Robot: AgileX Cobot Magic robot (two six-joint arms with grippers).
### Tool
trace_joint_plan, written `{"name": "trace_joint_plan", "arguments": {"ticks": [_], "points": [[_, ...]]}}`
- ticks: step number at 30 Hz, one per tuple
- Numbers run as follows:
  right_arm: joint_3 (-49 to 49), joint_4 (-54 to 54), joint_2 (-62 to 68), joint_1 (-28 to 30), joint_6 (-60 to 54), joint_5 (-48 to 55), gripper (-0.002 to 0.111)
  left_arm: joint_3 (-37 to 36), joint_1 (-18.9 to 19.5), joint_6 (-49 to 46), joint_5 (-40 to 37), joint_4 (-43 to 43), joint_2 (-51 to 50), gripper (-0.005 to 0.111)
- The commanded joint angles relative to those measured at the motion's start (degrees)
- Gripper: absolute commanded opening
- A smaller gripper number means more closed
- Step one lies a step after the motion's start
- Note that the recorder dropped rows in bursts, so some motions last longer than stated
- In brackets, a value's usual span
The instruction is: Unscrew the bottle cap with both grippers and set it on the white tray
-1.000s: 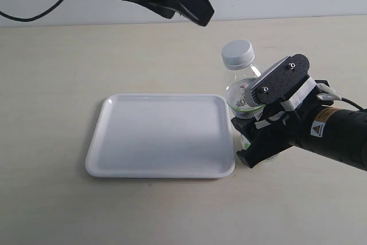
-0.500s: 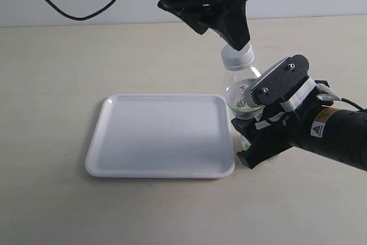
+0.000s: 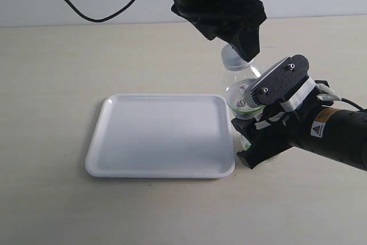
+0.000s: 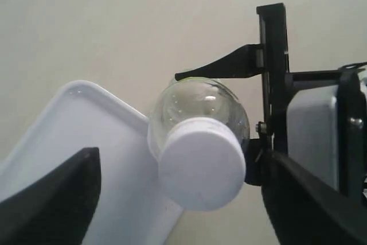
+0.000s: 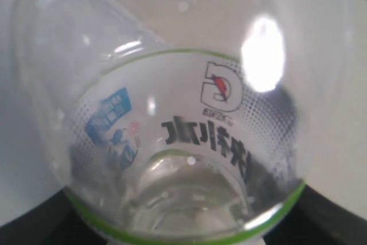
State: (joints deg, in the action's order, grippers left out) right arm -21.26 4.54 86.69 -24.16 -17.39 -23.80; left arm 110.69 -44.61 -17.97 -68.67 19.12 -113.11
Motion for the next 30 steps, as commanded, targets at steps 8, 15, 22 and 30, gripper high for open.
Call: {"name": "trace_joint_plan", "arguments": {"ticks": [8, 15, 22, 30], "points": [[-0.29, -0.63, -0.56, -0.19, -0.45, -1.31, 0.0, 0.51, -0.56, 0.45, 1.47, -0.28, -1.57, 0.074], [-0.29, -0.63, -0.56, -0.19, -0.45, -1.31, 0.0, 0.51, -0.56, 0.45, 1.02, -0.16, -1.57, 0.055], [-0.29, -0.52, -0.56, -0.19, -0.45, -1.31, 0.0, 0.51, -0.56, 0.45, -1.29, 0.31, -1.57, 0.009], [-0.29, -0.65, -0.56, -0.19, -0.45, -1.84, 0.0, 0.51, -0.56, 1.32, -1.29, 2.32, -1.57, 0.0]]}}
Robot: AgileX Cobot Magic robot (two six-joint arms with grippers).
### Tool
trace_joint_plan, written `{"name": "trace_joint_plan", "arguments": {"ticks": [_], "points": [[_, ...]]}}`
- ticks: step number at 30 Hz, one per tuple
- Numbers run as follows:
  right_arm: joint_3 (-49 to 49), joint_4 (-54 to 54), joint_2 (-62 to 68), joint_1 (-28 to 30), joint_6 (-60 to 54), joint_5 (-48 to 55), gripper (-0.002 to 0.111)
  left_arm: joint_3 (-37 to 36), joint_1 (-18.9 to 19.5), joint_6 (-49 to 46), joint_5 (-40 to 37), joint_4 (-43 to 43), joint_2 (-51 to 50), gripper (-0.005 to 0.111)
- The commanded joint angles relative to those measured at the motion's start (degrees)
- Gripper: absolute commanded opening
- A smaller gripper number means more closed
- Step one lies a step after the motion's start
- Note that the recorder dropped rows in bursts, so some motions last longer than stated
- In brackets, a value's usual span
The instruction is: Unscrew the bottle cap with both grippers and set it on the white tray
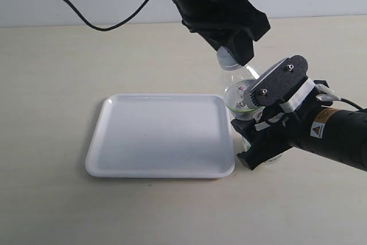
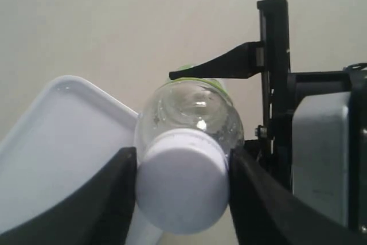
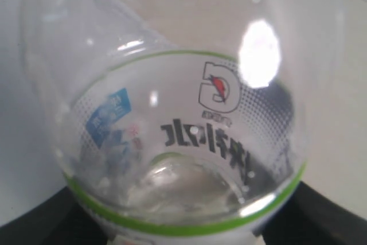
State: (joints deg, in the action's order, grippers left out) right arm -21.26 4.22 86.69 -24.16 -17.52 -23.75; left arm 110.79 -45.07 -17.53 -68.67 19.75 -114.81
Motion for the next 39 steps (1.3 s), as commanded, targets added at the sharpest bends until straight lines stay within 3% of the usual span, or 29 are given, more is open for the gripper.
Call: {"name": "trace_joint_plan", "arguments": {"ticks": [1, 13, 27, 39], "points": [[-0.29, -0.33, -0.56, -0.19, -0.32, -2.41, 0.0, 0.41, -0.1, 1.54, -1.3, 1.96, 0.13, 0.0], [-0.29, -0.08, -0.56, -0.19, -0.32, -2.89, 0.0, 0.41, -0.1, 13.16, -1.3, 1.35, 0.13, 0.0], [-0.29, -0.19, -0.56, -0.19, -0.19, -2.89, 0.0, 0.41, -0.1, 43.98, 0.0, -5.6, 0.13, 0.0], [-0.29, -0.19, -0.56, -0.19, 1.14, -2.89, 0.0, 0.41, -0.1, 43.19, 0.11, -5.49, 0.13, 0.0]]}}
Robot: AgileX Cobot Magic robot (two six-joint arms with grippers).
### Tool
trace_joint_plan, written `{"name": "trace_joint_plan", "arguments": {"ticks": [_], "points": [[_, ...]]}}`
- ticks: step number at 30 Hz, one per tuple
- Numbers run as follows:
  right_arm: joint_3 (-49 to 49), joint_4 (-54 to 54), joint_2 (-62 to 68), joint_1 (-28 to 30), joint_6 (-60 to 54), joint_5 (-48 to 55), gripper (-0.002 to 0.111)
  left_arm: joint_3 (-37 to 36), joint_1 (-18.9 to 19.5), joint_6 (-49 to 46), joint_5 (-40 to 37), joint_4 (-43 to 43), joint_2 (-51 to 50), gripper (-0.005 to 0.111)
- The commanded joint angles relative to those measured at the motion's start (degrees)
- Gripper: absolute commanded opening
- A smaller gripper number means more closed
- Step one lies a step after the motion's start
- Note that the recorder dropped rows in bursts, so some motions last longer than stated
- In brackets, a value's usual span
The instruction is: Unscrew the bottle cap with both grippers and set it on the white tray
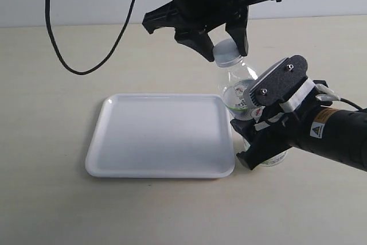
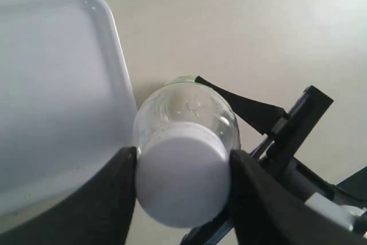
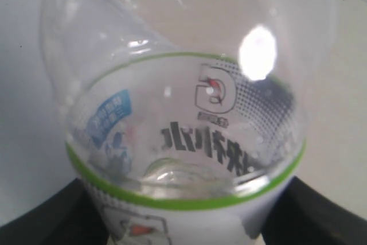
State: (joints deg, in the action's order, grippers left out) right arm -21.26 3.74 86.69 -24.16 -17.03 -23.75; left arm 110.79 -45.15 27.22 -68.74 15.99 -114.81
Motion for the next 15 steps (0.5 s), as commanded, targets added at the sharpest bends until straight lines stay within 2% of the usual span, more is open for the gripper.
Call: {"name": "trace_joint_plan", "arguments": {"ticks": [1, 4, 6, 11, 13, 15], "points": [[-0.29, 0.29, -0.56, -0.19, 0.66, -2.89, 0.0, 0.41, -0.02, -2.15, 0.19, -1.73, 0.13, 0.002], [-0.29, 0.29, -0.56, -0.19, 0.66, -2.89, 0.0, 0.41, -0.02, -3.45, 0.19, -1.73, 0.13, 0.014], [-0.29, 0.29, -0.56, -0.19, 0.66, -2.89, 0.0, 0.41, -0.02, -5.06, 0.19, -1.73, 0.13, 0.03], [-0.29, 0.29, -0.56, -0.19, 0.66, -2.61, 0.0, 0.41, -0.02, -12.69, -0.94, -1.73, 0.13, 0.086], [-0.29, 0.29, -0.56, -0.19, 0.66, -2.48, 0.0, 0.41, -0.02, -19.17, -1.22, -1.85, 0.13, 0.099], [-0.29, 0.29, -0.56, -0.19, 0.66, -2.48, 0.0, 0.41, -0.02, -26.41, -1.22, -1.85, 0.24, 0.103]]}}
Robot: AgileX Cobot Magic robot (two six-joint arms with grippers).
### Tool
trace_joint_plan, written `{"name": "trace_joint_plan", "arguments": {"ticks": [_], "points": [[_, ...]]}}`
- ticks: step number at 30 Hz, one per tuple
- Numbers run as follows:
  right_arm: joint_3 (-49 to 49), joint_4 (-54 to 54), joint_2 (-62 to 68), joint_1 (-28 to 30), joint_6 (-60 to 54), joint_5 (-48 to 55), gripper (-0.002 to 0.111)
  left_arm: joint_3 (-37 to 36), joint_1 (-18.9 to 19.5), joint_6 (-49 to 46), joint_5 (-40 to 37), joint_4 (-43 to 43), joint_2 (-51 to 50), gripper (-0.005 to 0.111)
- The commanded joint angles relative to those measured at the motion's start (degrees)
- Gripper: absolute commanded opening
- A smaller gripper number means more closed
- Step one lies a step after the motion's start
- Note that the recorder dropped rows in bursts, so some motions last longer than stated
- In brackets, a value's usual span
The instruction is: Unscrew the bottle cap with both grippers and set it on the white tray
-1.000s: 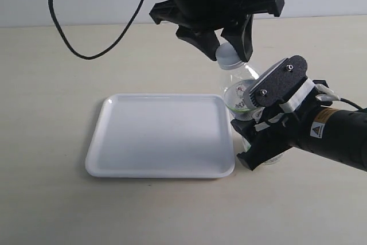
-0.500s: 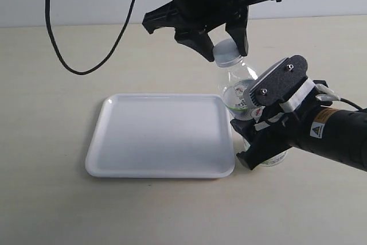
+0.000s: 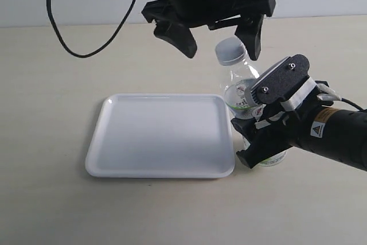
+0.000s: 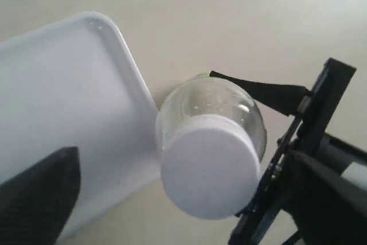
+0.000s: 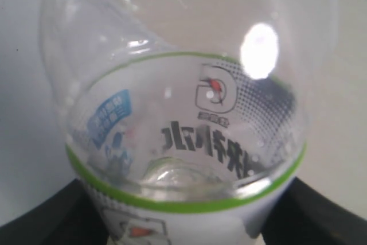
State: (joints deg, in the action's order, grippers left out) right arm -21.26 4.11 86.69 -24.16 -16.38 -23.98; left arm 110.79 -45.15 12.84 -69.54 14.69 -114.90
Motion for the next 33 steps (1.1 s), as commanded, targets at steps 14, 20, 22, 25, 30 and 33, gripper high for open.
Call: {"name": "trace_joint_plan", "arguments": {"ticks": [14, 20, 22, 25, 30, 33], "points": [[-0.29, -0.08, -0.56, -0.19, 0.11, -1.99, 0.0, 0.41, 0.21, -35.85, -0.42, 2.48, 2.92, 0.102], [-0.29, -0.08, -0.56, -0.19, -0.01, -1.88, 0.0, 0.41, 0.62, -37.98, -0.42, 3.13, 2.18, 0.102], [-0.29, -0.08, -0.56, -0.19, -0.01, -1.77, 0.0, 0.41, 1.61, -39.53, -0.42, 4.58, 1.66, 0.102], [-0.29, -0.08, -0.56, -0.19, -0.01, -1.54, 0.0, 0.41, 3.23, -41.0, -0.42, 7.98, 1.41, 0.102], [-0.29, -0.08, -0.56, -0.19, -0.01, -1.43, 0.0, 0.41, 6.49, -42.13, -0.42, 13.96, 1.31, 0.102], [-0.29, -0.23, -0.56, -0.19, -0.01, -1.43, 0.0, 0.41, 7.26, -42.63, -0.42, 16.69, 0.84, 0.102]]}}
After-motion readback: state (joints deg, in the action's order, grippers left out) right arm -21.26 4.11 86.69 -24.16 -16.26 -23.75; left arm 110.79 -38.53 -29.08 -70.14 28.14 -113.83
